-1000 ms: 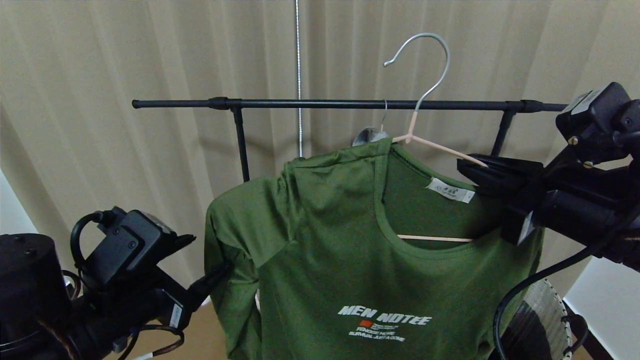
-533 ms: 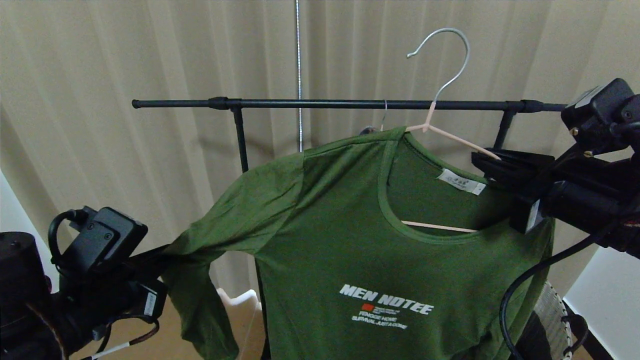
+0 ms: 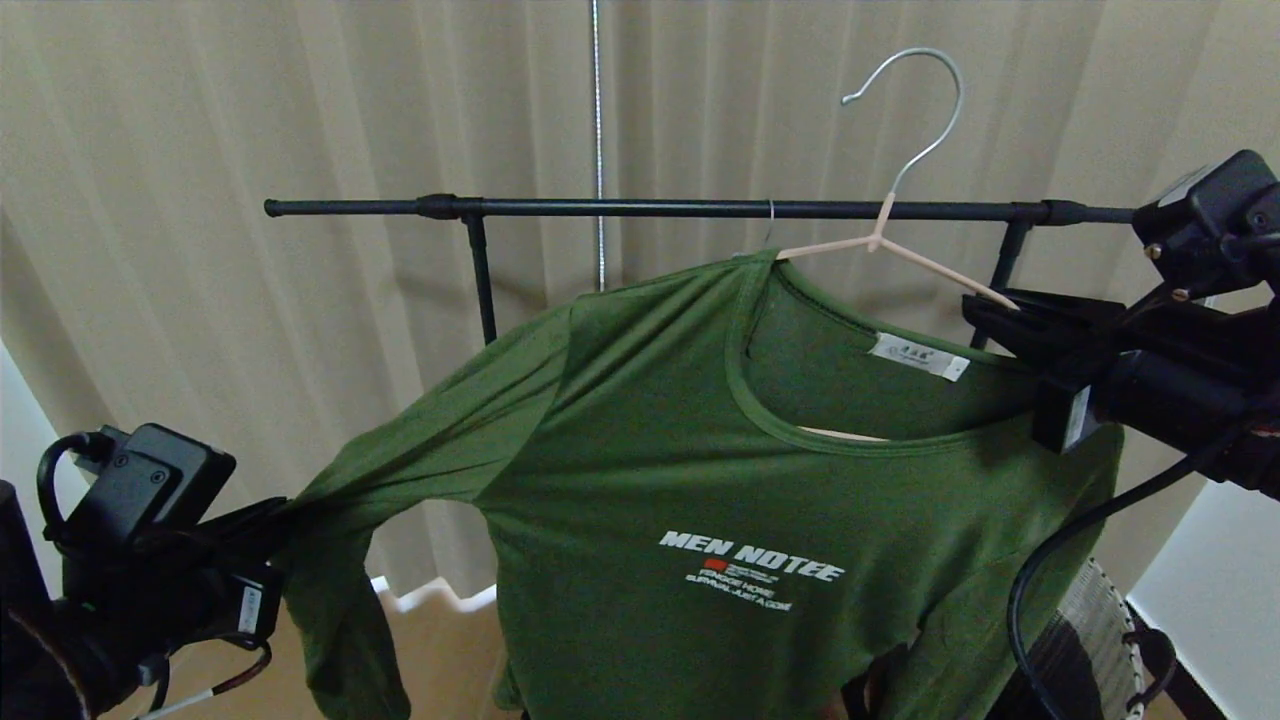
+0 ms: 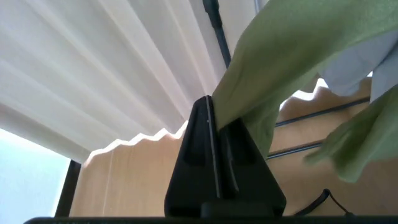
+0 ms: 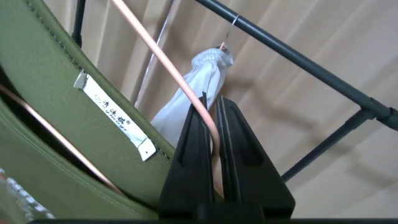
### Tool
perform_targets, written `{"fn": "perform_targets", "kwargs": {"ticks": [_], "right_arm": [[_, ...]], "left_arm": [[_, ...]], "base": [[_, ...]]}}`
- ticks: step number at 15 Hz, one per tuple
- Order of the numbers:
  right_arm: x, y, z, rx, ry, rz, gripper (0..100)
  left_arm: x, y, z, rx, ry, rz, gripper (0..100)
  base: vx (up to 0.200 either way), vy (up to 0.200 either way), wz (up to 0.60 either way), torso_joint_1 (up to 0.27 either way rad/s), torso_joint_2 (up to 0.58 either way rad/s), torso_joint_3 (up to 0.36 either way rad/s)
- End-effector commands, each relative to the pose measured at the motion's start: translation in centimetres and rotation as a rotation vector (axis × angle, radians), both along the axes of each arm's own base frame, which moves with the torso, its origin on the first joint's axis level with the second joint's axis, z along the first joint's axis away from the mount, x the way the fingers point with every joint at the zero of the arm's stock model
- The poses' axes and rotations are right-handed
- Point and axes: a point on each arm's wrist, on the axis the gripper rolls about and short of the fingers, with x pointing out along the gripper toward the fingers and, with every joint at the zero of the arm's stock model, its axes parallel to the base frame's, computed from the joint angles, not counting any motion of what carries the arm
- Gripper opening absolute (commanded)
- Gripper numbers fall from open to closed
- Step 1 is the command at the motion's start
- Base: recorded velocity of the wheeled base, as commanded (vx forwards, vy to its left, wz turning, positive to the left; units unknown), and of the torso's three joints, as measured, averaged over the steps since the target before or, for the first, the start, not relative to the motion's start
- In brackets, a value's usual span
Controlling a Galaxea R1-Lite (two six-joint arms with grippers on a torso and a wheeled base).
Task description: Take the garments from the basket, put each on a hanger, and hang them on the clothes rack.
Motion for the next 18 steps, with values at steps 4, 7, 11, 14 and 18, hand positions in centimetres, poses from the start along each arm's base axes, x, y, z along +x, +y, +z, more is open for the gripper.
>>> {"fn": "perform_targets", "kwargs": {"ticks": [4, 7, 11, 14, 18], "right_arm": [[-0.1, -0.9, -0.3, -0.024, 0.045, -0.054, 0], [-0.8, -3.3, -0.3, -0.064, 0.089, -0.159, 0], [-2.4, -5.1, 0.2, -0.093, 0.098, -0.287, 0], [-3.7, -6.1, 0.5, -0.113, 0.102, -0.380, 0], [-4.7, -8.3, 0.5, -0.134, 0.118, -0.537, 0]], "left_arm": [[-1.1, 0.0, 0.5, -0.025, -0.036, -0.044, 100], [-1.9, -0.1, 0.9, -0.093, -0.060, -0.132, 100], [-2.1, -0.3, 0.7, -0.183, -0.032, -0.174, 100], [-2.0, -0.4, 0.5, -0.201, -0.019, -0.219, 100], [-1.9, -0.6, 1.0, -0.209, -0.035, -0.229, 100]], "base": [[0.000, 0.000, 0.00, 0.000, 0.00, 0.000], [0.000, 0.000, 0.00, 0.000, 0.00, 0.000], [0.000, 0.000, 0.00, 0.000, 0.00, 0.000], [0.000, 0.000, 0.00, 0.000, 0.00, 0.000], [0.000, 0.000, 0.00, 0.000, 0.00, 0.000]]}}
